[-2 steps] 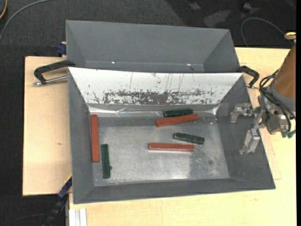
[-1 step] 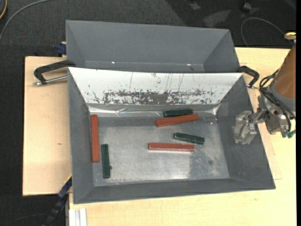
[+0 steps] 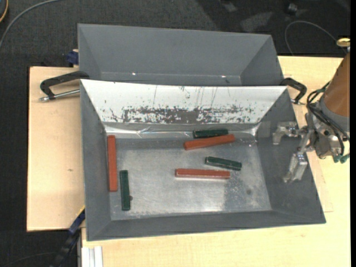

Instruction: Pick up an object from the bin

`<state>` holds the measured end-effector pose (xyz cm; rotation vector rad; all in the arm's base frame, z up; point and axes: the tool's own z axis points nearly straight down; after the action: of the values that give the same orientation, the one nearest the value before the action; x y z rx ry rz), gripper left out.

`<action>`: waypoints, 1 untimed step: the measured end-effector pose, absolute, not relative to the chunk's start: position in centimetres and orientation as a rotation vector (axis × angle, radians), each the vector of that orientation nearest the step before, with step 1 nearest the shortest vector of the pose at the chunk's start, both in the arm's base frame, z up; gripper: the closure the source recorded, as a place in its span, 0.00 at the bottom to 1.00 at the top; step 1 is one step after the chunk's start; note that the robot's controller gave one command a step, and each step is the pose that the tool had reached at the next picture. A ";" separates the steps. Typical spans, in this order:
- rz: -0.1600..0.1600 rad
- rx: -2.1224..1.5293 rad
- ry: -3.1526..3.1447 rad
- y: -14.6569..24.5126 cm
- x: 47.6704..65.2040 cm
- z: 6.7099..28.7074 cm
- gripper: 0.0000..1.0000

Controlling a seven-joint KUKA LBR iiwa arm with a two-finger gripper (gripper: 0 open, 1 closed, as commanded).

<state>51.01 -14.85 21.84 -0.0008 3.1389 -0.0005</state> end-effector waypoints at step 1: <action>0.003 -0.492 3.104 -12.2 52.2 6.9 0.00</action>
Offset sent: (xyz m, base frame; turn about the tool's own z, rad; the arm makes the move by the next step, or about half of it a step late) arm 0.0112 0.0256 -0.1484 -0.3142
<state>52.15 -12.17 6.88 -0.4919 3.1037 0.0033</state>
